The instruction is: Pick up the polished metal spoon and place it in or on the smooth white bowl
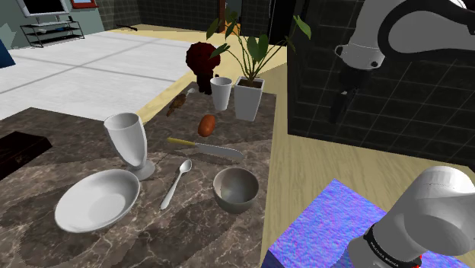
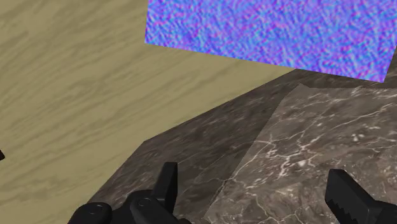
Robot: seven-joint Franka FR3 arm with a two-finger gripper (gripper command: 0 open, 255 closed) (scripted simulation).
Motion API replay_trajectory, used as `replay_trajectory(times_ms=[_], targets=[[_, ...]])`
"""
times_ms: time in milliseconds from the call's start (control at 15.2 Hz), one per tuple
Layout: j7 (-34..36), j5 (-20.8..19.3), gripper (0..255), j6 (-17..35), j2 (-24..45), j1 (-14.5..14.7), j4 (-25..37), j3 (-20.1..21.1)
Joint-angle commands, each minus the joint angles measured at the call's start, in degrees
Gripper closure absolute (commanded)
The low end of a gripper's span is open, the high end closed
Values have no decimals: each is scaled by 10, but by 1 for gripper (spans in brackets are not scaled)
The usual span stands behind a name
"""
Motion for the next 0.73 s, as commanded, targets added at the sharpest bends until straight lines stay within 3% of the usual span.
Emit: replay_trajectory(times_ms=[0,660], targets=[[0,0,0,0,0,0,0,0],[22,38,0,96,196,49,74,49]])
